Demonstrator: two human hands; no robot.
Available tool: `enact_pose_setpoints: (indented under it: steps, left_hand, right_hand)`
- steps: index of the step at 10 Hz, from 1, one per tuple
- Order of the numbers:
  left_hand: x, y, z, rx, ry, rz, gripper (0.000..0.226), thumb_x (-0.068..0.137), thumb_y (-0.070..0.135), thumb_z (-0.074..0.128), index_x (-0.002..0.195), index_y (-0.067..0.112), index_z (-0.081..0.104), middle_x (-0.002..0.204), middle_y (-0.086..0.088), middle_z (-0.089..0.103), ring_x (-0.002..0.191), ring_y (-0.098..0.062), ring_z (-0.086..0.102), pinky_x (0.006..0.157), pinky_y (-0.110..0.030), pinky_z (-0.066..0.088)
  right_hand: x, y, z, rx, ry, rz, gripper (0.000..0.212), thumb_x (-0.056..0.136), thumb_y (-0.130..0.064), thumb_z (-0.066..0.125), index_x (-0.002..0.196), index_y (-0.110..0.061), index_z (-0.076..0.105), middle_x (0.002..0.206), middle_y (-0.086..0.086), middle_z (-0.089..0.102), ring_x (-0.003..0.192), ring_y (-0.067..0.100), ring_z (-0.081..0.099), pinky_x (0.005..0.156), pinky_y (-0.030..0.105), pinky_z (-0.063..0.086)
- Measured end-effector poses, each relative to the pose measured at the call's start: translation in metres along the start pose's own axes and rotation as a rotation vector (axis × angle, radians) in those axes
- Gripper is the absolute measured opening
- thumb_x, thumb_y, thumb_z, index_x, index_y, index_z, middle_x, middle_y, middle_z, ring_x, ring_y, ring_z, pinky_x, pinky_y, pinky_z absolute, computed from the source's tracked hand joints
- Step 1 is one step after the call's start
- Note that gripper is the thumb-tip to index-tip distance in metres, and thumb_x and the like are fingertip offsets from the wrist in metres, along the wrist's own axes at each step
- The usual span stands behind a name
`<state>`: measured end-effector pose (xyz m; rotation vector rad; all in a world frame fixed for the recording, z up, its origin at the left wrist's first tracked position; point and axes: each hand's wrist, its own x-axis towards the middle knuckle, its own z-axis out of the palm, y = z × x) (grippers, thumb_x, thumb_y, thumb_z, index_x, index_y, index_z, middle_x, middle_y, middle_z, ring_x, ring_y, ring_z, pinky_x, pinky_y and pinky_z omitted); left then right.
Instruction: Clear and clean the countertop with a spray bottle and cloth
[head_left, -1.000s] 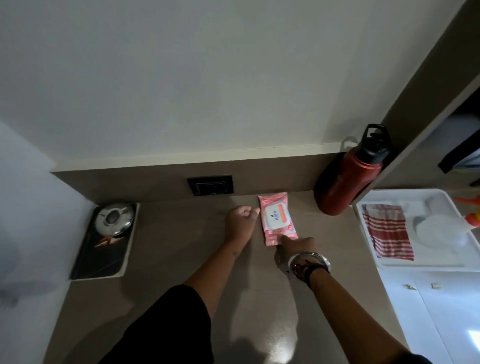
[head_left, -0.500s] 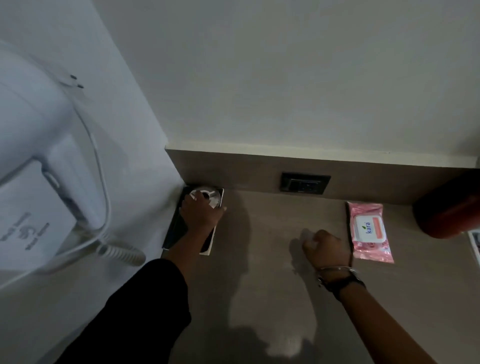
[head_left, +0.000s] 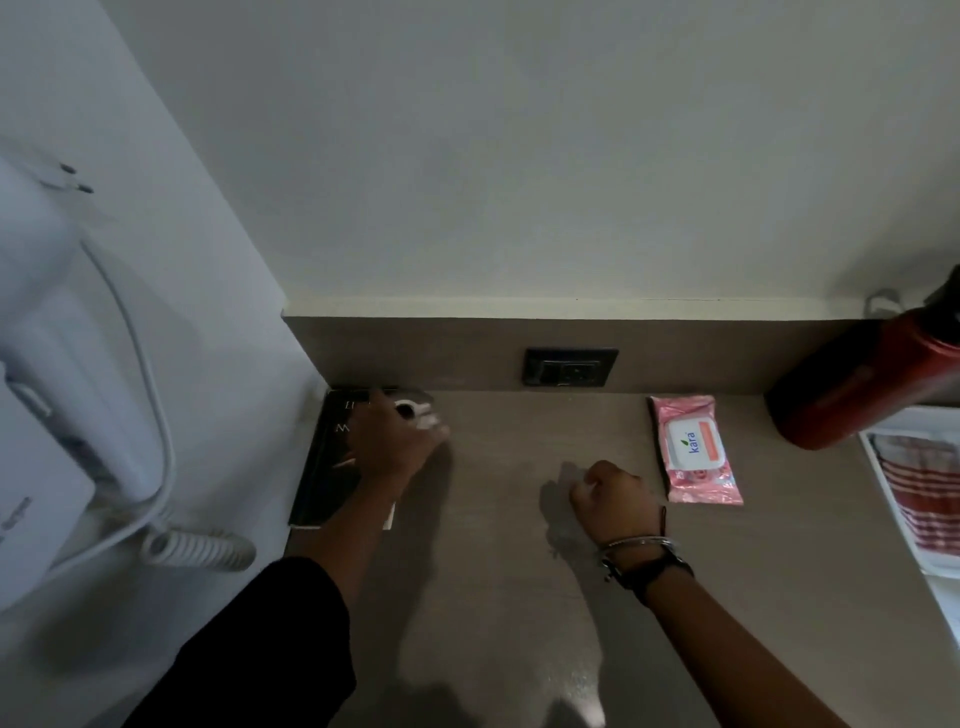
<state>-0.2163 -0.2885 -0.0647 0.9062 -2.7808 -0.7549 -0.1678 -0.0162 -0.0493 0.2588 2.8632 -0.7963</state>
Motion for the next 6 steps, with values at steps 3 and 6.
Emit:
enact_pose_setpoints:
  steps: [3, 6]
  left_hand:
    - [-0.079, 0.075, 0.076, 0.02, -0.235, 0.277, 0.098, 0.048, 0.06, 0.077, 0.129, 0.012, 0.05, 0.122, -0.014, 0.056, 0.119, -0.034, 0.049, 0.104, -0.043, 0.04]
    - [-0.089, 0.092, 0.066, 0.083, -0.263, 0.313, 0.115, 0.058, 0.063, 0.079, 0.146, 0.008, 0.029, 0.146, -0.019, 0.038, 0.135, -0.036, 0.036, 0.114, -0.05, 0.029]
  right_hand:
    - [0.001, 0.037, -0.025, 0.03, 0.034, -0.006, 0.019, 0.082, -0.029, 0.063, 0.091, -0.013, 0.067, 0.083, 0.012, 0.072, 0.081, 0.034, 0.067, 0.071, 0.039, 0.055]
    - [-0.009, 0.048, -0.047, -0.002, 0.046, -0.003, 0.02, 0.082, -0.031, 0.061, 0.093, -0.016, 0.068, 0.085, 0.011, 0.072, 0.083, 0.033, 0.066, 0.07, 0.035, 0.054]
